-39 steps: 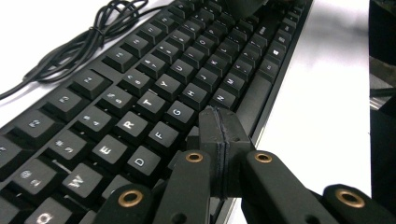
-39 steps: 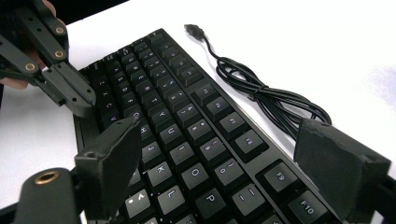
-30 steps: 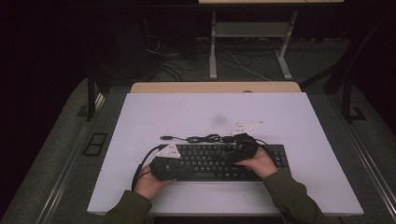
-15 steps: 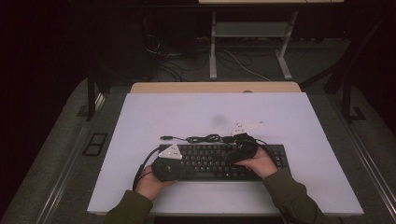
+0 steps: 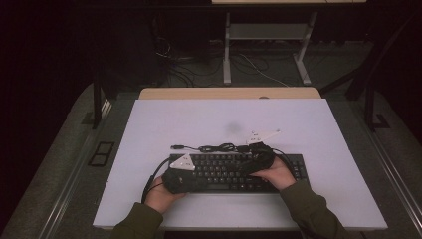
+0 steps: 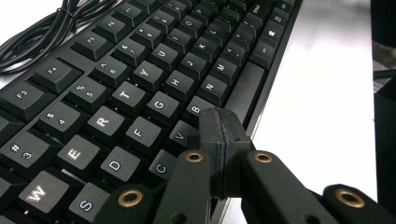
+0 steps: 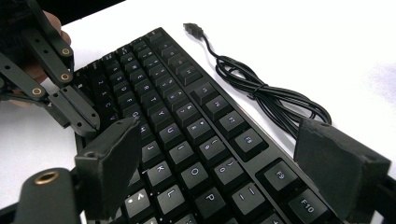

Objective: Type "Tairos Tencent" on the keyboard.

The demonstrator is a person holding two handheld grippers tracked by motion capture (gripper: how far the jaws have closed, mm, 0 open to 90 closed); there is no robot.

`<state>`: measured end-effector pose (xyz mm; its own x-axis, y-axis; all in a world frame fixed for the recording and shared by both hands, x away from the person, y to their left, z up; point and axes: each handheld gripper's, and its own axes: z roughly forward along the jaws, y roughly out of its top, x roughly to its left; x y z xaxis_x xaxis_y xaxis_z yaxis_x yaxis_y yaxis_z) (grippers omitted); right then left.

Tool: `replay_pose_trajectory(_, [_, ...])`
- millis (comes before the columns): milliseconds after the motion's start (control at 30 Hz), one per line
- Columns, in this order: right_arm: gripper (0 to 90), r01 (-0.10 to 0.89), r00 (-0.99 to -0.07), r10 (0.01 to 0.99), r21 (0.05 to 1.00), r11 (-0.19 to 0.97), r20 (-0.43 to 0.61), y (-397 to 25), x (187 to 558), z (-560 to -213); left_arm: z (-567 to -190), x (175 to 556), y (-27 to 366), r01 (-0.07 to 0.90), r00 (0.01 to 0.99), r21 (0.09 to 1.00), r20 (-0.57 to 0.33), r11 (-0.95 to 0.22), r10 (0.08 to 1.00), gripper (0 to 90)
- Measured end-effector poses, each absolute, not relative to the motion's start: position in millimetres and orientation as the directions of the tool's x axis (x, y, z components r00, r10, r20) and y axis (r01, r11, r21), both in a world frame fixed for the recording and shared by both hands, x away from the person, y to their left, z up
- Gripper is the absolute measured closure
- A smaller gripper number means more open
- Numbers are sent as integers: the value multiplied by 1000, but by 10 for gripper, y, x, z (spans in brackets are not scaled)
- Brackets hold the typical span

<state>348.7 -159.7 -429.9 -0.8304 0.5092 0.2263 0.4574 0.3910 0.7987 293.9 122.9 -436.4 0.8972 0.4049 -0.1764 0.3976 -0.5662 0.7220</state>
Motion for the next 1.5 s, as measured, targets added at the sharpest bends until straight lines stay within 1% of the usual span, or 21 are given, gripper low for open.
replay_pose_trajectory(267, [150,457,-831,509,800,390,226,-1605,3483,-4289,-4348,2951,1254,406,889,731,-177,-548,423,885])
replay_pose_trajectory(500, [150,467,-828,506,797,383,242,-1626,3468,-4276,-4305,2952,1271,414,882,751,-192,-514,430,800])
replay_pose_trajectory(633, [163,477,-823,510,792,382,249,-1660,3446,-4256,-4292,2956,1277,432,870,762,-211,-482,447,709])
replay_pose_trajectory(867, [309,479,-823,505,797,368,261,-1742,3409,-4220,-4270,2981,1286,440,861,770,-215,-462,461,526])
replay_pose_trajectory(1200, [503,473,-833,488,791,387,260,-1858,3340,-4232,-4275,3015,1256,443,849,783,-210,-436,485,316])
replay_pose_trajectory(1367, [608,469,-840,478,789,397,258,-1928,3293,-4238,-4270,3033,1235,449,840,785,-209,-426,500,245])
replay_pose_trajectory(1500, [704,458,-846,472,789,408,247,-1985,3246,-4225,-4262,3059,1212,449,836,788,-204,-421,510,208])
